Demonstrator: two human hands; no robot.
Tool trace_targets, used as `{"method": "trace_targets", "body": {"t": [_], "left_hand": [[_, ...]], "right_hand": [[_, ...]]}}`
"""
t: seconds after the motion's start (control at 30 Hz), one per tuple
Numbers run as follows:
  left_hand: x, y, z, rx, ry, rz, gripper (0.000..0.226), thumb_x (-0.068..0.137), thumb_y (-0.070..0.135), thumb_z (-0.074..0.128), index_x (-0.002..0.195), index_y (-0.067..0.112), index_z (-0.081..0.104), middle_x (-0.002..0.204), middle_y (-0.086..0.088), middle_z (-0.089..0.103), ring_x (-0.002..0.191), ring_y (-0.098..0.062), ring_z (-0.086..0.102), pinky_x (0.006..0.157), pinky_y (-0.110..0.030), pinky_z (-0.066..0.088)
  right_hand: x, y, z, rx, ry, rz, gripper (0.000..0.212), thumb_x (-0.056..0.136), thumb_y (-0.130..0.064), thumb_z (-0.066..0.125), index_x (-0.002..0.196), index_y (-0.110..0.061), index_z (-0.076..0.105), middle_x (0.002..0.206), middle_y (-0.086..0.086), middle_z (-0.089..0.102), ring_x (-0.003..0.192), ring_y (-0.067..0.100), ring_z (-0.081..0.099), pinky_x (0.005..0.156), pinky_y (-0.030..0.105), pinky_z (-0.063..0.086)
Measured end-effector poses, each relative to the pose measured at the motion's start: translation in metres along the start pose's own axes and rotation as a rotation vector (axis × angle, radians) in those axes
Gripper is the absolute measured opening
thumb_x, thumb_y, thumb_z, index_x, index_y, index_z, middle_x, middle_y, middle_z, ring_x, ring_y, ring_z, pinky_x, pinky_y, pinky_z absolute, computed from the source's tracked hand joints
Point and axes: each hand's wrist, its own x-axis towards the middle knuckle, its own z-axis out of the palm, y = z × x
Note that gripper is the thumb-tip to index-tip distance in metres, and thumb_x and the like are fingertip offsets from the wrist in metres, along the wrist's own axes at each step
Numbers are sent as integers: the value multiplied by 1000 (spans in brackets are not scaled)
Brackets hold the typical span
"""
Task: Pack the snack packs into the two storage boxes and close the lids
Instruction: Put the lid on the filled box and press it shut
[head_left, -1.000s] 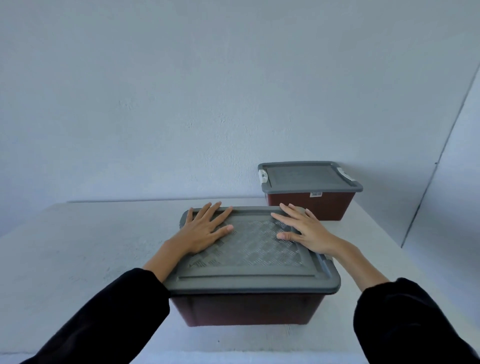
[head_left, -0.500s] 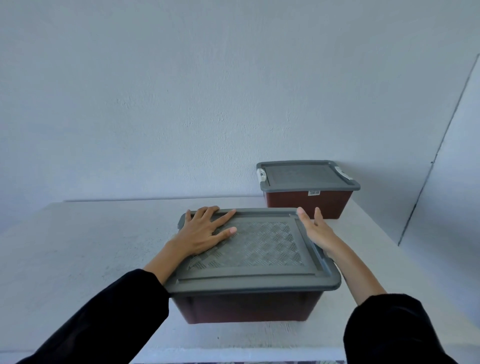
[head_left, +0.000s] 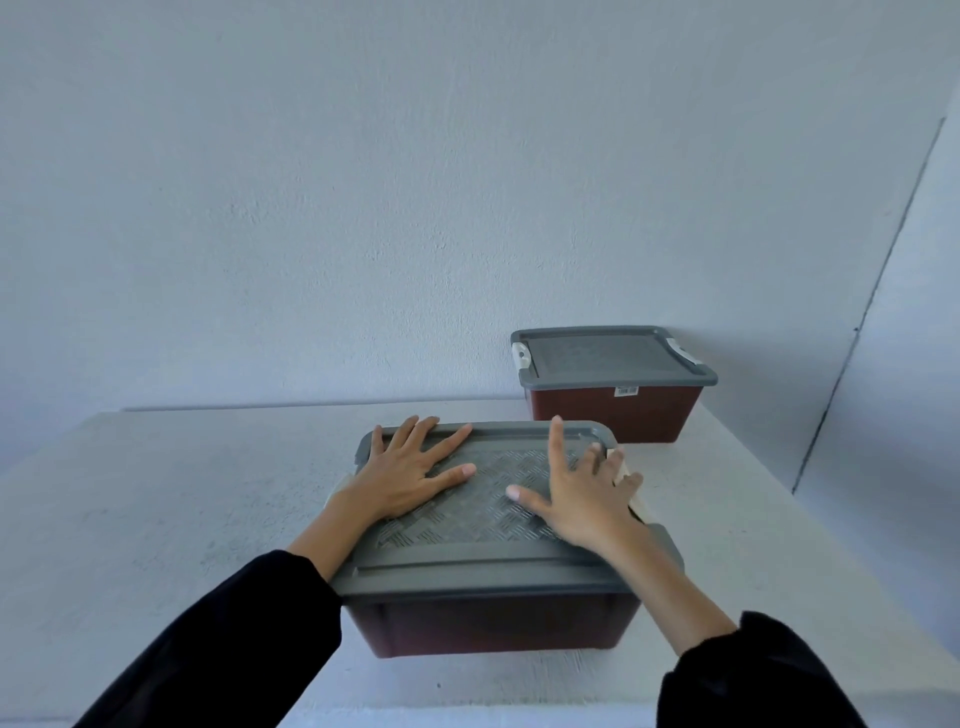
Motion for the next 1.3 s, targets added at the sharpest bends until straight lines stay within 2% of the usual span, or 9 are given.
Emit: {"method": "trace_targets", "body": {"t": [0.2,0.33,0.5,0.7,0.83,1.0,1.07,1.13,1.3], "left_hand": [[0,0,1,-13,4,1,98,47,91,-19,138,56,-5,157,3,3,146,-20,-5,115,-55,-10],[-1,-1,0,-30,18,7,98,49,90,-20,139,56,-2,156,4,5,146,-19,-3,115,-55,-8],[-4,-1,-3,-63,44,11,102,50,89,-21,141,52,6,155,3,12,145,-18,2,115,-55,-6],[-4,0,-3,-47,39,15,96,57,88,-14,142,50,7,154,2,13,145,-18,3,115,-55,-6],[-4,1,-3,-24,36,17,90,62,85,-8,143,49,5,155,1,12,145,-19,2,116,-54,-5],[-7,0,-9,-77,195,-166,86,76,79,9,148,32,3,157,-9,-1,145,-28,6,115,-54,0],[-7,-4,-14,-190,236,-337,71,90,59,34,148,25,10,155,-12,3,143,-32,16,114,-56,9],[-9,-12,-19,-430,105,-451,75,90,53,44,148,24,6,155,-16,4,141,-36,20,114,-54,18],[-26,-33,-32,-884,-210,-517,99,86,41,58,147,17,-17,157,-12,9,139,-31,28,107,-41,33]], "right_hand": [[-4,-6,6,-47,-46,-43,80,87,-66,16,140,-25,-28,148,32,-22,139,43,-18,107,64,-8],[-6,-6,5,-36,-28,-58,75,89,-63,19,146,-28,-16,152,24,-20,142,41,-12,109,63,-4],[18,20,-21,-28,182,-50,58,93,-56,26,146,-33,17,153,12,18,140,33,18,109,58,18],[43,43,-13,66,52,-54,57,96,-51,18,148,-31,4,154,13,13,142,31,4,111,49,19],[43,39,-9,-132,129,-53,58,95,-52,13,148,-29,1,144,14,30,135,30,20,104,43,30],[46,40,-8,-254,111,-77,62,93,-56,8,147,-30,-5,153,9,17,141,29,9,111,50,20],[47,42,-9,-204,71,-159,69,88,-64,4,147,-31,-5,157,4,2,144,26,-3,115,51,10],[48,45,-10,-133,45,-250,86,72,-78,-9,146,-35,-4,158,-1,-6,145,20,-9,116,49,4],[52,46,-8,-72,35,-237,57,94,-56,14,146,-39,1,158,-5,3,144,23,0,116,50,15]]}}
